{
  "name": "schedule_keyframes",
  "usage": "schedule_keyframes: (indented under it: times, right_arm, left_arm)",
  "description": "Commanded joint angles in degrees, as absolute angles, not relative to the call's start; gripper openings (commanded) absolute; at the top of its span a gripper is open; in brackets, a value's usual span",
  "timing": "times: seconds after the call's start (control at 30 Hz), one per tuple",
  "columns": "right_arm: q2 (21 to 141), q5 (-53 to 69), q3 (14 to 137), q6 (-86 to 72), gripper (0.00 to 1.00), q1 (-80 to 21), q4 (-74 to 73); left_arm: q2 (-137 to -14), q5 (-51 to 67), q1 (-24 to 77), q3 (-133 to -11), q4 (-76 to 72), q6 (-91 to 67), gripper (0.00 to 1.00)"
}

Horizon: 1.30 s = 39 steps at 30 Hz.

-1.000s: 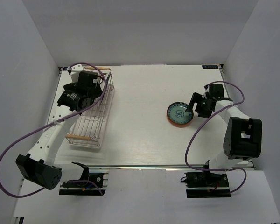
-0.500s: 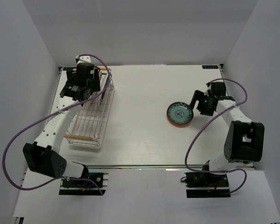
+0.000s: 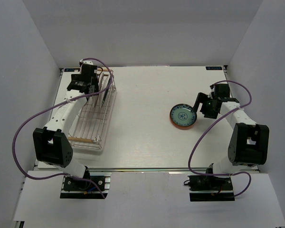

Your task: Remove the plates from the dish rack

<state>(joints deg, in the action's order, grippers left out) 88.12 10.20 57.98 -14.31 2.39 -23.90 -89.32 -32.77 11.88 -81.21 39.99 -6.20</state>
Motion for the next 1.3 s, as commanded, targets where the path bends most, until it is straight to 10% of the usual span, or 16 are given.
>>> schedule_keyframes:
  times: [0.0,0.23,0.9,1.27]
  right_arm:
    - [88.0,9.7,59.9,-13.4,0.89,2.5,-24.2]
    - [88.3,9.6,60.3,-13.4,0.89,2.5,-24.5]
    - [87.5,11.7,60.2,-13.4,0.89,2.4,-25.1]
    - [86.6,11.8,60.2,-13.4,0.89,2.5,-25.1]
  left_arm:
    - [-89.0,-34.5,11.2,-83.6,39.0,-7.1,0.78]
    - [-91.2,-34.6,10.6,-84.2,39.1,-6.9,0.5]
    - [-88.8,-38.6,10.6,-84.3,40.3,-5.5,0.08]
    - [-85.7,-41.2,11.2,-87.0,41.3,-1.2,0.0]
